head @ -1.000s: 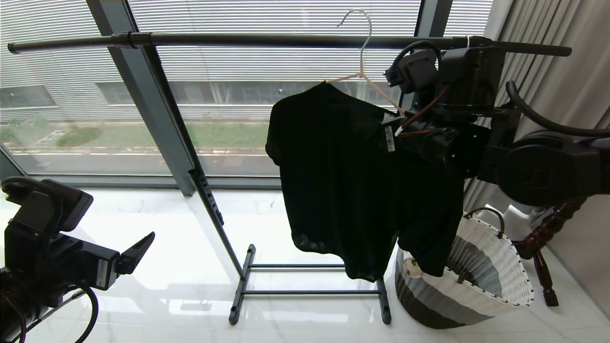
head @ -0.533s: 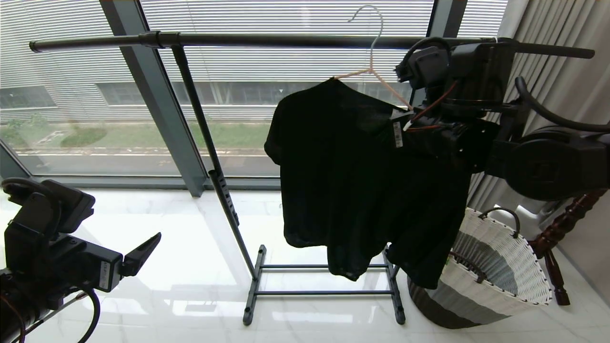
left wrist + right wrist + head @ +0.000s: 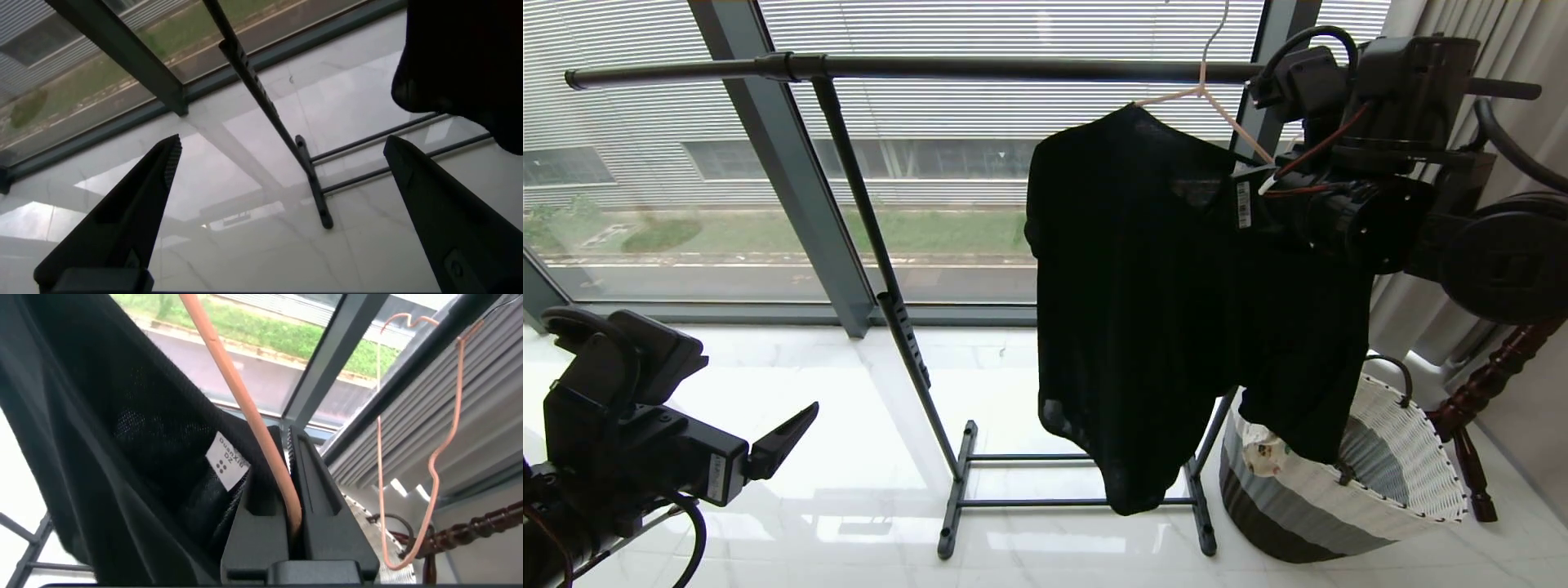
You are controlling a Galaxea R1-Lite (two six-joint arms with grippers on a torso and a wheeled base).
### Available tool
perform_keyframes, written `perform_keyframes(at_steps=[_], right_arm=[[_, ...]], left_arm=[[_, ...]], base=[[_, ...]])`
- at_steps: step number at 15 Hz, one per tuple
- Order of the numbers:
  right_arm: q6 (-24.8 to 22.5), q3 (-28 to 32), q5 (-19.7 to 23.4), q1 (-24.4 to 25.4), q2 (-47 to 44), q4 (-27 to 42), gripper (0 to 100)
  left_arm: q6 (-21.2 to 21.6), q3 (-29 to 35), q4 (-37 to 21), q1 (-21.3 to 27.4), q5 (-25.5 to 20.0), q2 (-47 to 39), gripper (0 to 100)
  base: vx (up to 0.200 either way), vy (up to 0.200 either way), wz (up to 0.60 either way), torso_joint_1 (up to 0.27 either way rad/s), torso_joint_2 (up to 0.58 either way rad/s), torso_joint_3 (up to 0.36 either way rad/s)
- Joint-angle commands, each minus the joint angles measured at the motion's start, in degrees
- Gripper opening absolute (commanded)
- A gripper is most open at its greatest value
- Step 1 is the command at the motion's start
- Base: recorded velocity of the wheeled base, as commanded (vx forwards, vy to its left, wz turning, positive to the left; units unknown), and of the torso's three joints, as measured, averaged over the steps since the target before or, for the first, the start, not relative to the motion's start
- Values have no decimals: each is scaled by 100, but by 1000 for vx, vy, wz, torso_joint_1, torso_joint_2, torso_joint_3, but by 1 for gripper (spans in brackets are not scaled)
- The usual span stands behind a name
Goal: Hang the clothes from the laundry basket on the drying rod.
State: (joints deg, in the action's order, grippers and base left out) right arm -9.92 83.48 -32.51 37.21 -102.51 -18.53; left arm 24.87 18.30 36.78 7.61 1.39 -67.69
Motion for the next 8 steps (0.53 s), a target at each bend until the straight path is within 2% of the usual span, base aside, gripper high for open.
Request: perform_keyframes(at_steps=[1,7,8], right_arm=[[-1,-7,-1,-20,38,7,0],[-71,-139,-1,-20,65,-2,0],[-168,-315,-1,-20,170,-2,0]], left_arm=[[0,-2,5,13,10,2,100],[27,-2,14,13,10,11,100],[36,-2,14,22,10,11,100]], base=[[0,0,0,0,0,0],[0,0,0,0,0,0],[0,0,0,0,0,0]])
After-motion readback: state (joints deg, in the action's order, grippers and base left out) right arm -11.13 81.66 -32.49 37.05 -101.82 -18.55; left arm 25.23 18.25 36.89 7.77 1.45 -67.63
